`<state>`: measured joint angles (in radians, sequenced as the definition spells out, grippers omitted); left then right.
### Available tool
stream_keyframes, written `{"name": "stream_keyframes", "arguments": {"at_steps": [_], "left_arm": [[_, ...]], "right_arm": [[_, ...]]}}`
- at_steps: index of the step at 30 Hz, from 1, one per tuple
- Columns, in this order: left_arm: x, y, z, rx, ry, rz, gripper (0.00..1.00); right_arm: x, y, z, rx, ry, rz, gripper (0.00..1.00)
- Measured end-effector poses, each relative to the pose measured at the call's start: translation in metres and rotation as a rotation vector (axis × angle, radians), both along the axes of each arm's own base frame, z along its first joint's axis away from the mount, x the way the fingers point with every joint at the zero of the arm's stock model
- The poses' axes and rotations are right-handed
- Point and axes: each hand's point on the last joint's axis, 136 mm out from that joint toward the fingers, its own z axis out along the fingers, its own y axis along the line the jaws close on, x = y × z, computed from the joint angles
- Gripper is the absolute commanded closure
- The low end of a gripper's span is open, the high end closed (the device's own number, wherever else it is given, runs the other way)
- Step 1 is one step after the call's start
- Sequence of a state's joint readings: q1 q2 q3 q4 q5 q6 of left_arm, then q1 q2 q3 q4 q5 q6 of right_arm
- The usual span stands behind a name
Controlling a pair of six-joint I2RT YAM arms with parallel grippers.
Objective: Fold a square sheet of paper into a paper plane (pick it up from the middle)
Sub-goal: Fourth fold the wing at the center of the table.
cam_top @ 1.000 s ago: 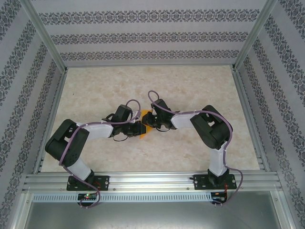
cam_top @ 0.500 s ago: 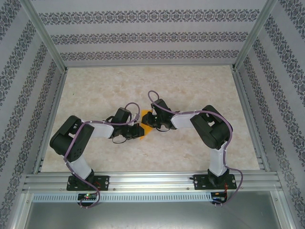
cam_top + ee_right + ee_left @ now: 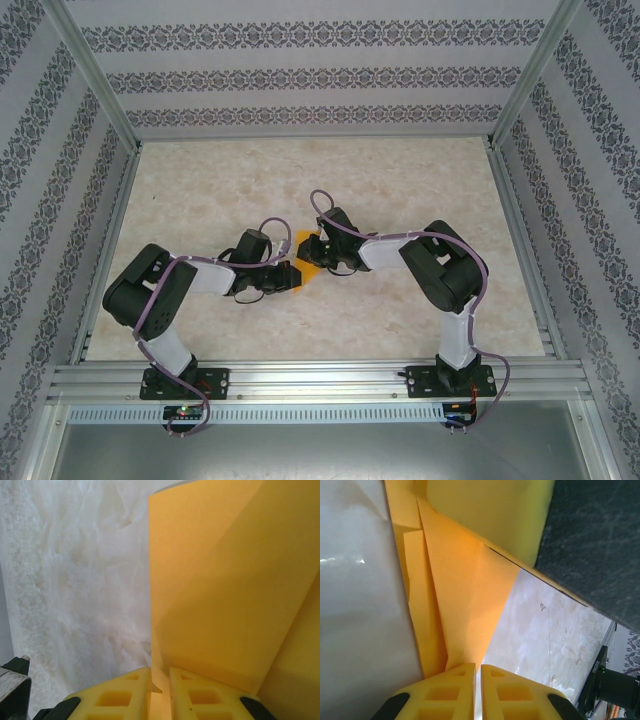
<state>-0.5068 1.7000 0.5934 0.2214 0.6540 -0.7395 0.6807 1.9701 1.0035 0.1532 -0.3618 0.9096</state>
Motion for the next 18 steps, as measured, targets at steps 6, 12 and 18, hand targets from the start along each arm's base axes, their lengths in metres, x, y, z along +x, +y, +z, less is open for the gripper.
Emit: {"name": "stream_keyframes", "arguments": {"at_steps": [6,12,18], "left_arm": [[-0.014,0.008,-0.001,0.009,0.028,0.0,0.88],[-0.065,0.04,-0.001,0.078,0.134,0.031,0.87],[-0.052,0.045,0.029,0.085,0.086,0.085,0.87]], "right_arm": [[0.0,0.0,-0.001,-0.002,0.002,0.0,0.83],[0.0,0.0,-0.001,-0.003,0.002,0.0,0.83],[-0.001,0.0,-0.001,-0.001,0.0,0.006,0.82]]}}
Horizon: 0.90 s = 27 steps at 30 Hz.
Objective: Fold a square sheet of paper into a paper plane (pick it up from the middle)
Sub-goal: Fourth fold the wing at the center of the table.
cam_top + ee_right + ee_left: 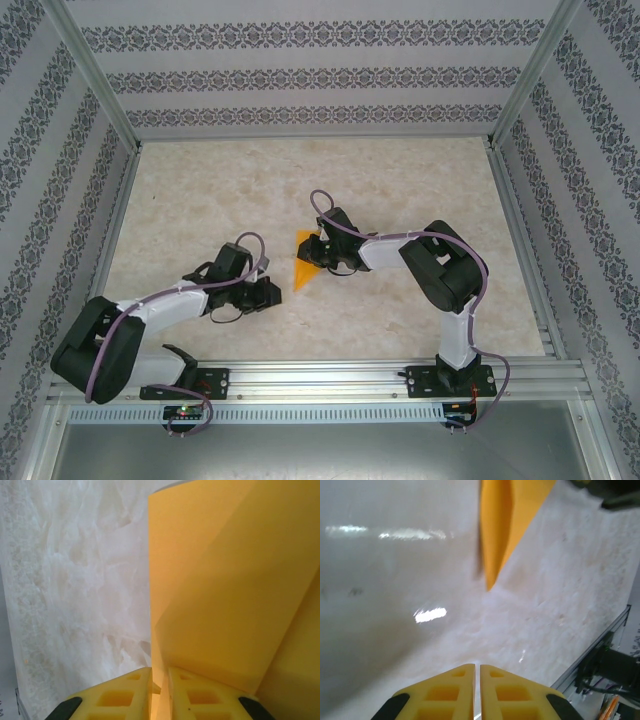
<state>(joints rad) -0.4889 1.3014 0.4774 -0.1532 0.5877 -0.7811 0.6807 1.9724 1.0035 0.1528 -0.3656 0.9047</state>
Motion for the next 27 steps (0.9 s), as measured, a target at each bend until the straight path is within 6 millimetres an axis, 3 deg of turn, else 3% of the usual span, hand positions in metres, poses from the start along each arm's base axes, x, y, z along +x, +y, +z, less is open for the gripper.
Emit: {"name": "stream_keyframes", "arguments": {"at_steps": [5,12,18,27], "left_arm": [[0.027,-0.015,0.015,-0.028,-0.023,0.005,0.82],[0.059,-0.034,0.013,-0.048,-0.033,-0.004,0.72],[0.062,-0.032,-0.009,-0.006,0.008,0.005,0.68],[0.067,-0.034,-0.021,0.01,0.019,0.01,0.71]], "right_arm": [[0.0,0.001,0.001,0.005,-0.003,0.004,0.81],[0.0,0.002,0.002,0.016,0.0,-0.002,0.8],[0.001,0.002,0.002,0.019,0.005,-0.008,0.8],[-0.001,0.005,0.003,0.023,0.002,-0.003,0.8]]}}
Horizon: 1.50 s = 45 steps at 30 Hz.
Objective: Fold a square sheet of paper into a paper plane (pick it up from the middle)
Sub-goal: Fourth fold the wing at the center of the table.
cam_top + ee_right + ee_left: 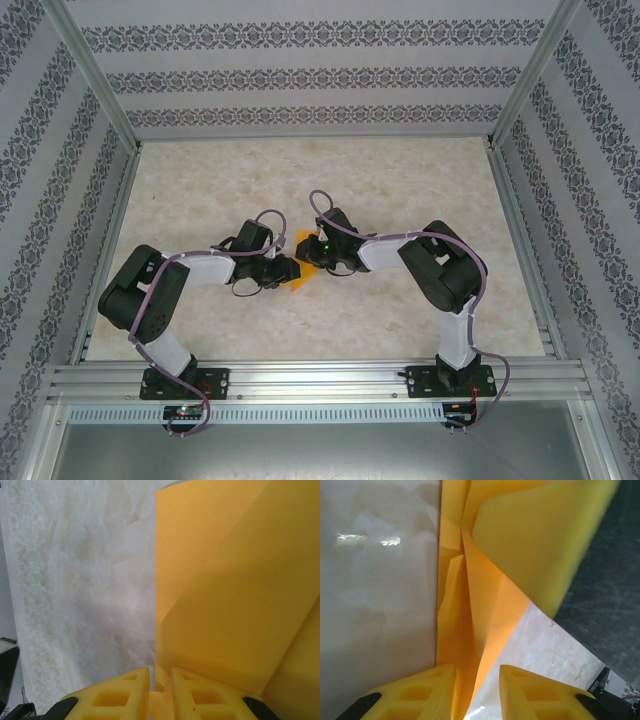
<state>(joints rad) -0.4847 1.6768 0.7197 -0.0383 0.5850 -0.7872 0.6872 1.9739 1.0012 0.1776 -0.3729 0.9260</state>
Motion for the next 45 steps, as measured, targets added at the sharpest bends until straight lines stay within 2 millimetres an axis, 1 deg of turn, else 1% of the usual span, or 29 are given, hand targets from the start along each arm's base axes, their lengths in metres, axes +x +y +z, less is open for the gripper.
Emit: {"name": "stream_keyframes", "arguments": {"at_steps": [3,11,15,17,21,26,29,33,37,40,43,45], "left_arm": [[0.002,-0.002,-0.005,0.002,0.008,-0.001,0.74],[0.004,-0.005,-0.005,-0.009,0.015,-0.009,0.74],[0.006,-0.007,-0.005,-0.014,0.019,-0.013,0.76],[0.007,-0.009,-0.007,-0.017,0.024,-0.017,0.81],[0.01,-0.011,-0.008,-0.019,0.026,-0.019,0.85],[0.011,-0.012,-0.011,-0.022,0.023,-0.024,0.95],[0.011,-0.012,-0.01,-0.025,0.019,-0.023,0.98],[0.01,-0.012,-0.011,-0.047,-0.001,-0.015,0.99],[0.008,-0.011,-0.01,-0.067,-0.024,-0.007,0.99],[0.005,-0.01,-0.009,-0.076,-0.032,-0.006,0.99],[0.0,-0.006,-0.009,-0.087,-0.033,-0.005,0.99],[-0.005,-0.002,-0.009,-0.095,-0.031,-0.003,1.0]], "right_arm": [[0.0,0.0,0.0,0.0,-0.001,0.0,0.8],[0.001,0.0,0.0,0.002,-0.003,0.0,0.8],[0.001,0.001,0.0,0.003,-0.005,-0.001,0.79],[0.001,0.001,0.001,0.004,-0.007,-0.002,0.79],[0.002,0.001,0.0,0.004,-0.01,-0.004,0.79],[0.003,0.001,0.001,0.006,-0.013,-0.005,0.78],[0.004,0.002,0.002,0.012,-0.014,-0.007,0.75],[0.004,0.001,0.005,0.021,-0.013,-0.012,0.7],[-0.001,-0.013,0.011,0.017,0.004,-0.027,0.69],[0.001,-0.023,0.024,0.025,-0.005,-0.045,0.68],[0.003,-0.028,0.038,0.037,-0.03,-0.055,0.69],[0.001,-0.03,0.041,0.041,-0.038,-0.055,0.72]]}}
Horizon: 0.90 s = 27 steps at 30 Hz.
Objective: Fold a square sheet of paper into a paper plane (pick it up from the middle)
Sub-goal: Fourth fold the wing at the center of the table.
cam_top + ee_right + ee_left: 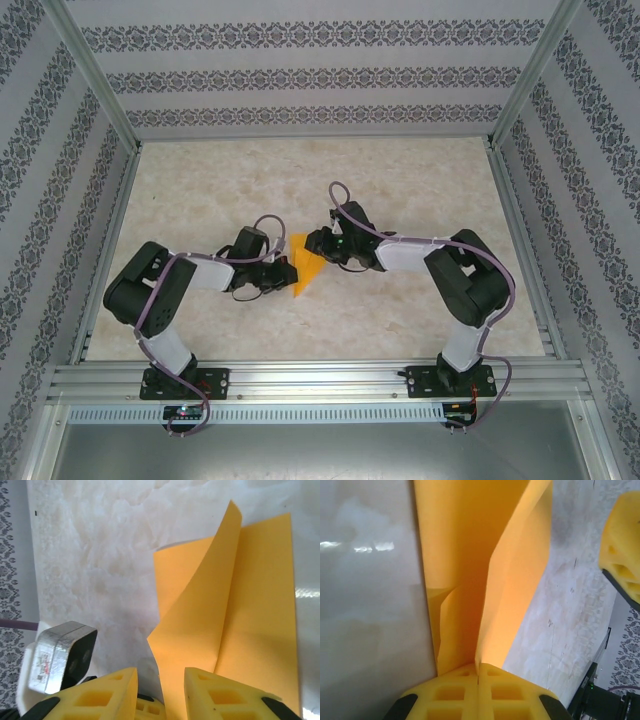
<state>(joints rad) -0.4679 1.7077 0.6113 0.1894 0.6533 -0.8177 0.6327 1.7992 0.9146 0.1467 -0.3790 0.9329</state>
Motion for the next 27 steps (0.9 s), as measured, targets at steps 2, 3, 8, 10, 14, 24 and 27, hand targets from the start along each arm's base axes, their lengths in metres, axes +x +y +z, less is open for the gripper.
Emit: {"name": "stream_keyframes", "arguments": {"at_steps": [2,3,8,10,14,24,27], "left_arm": [[-0.005,0.004,0.0,-0.008,0.007,0.001,0.99],[-0.007,0.006,0.0,-0.012,0.012,0.003,0.99],[-0.015,0.013,0.0,-0.032,0.033,0.0,0.99],[-0.017,0.015,0.0,-0.046,0.037,0.001,1.0],[-0.021,0.022,0.0,-0.069,0.048,0.008,0.99],[-0.025,0.029,0.001,-0.103,0.062,0.015,0.99],[-0.024,0.029,0.001,-0.102,0.062,0.016,0.99]], "right_arm": [[-0.003,-0.001,-0.002,-0.005,0.006,0.002,0.75],[-0.005,-0.002,-0.004,-0.009,0.011,0.003,0.75],[-0.015,0.007,-0.007,-0.019,0.016,0.045,0.78],[-0.019,0.016,-0.008,-0.02,0.02,0.071,0.79],[-0.019,0.034,-0.013,-0.012,0.029,0.107,0.8],[-0.014,0.045,-0.028,-0.004,0.064,0.131,0.79],[-0.014,0.046,-0.029,-0.004,0.065,0.132,0.78]]}}
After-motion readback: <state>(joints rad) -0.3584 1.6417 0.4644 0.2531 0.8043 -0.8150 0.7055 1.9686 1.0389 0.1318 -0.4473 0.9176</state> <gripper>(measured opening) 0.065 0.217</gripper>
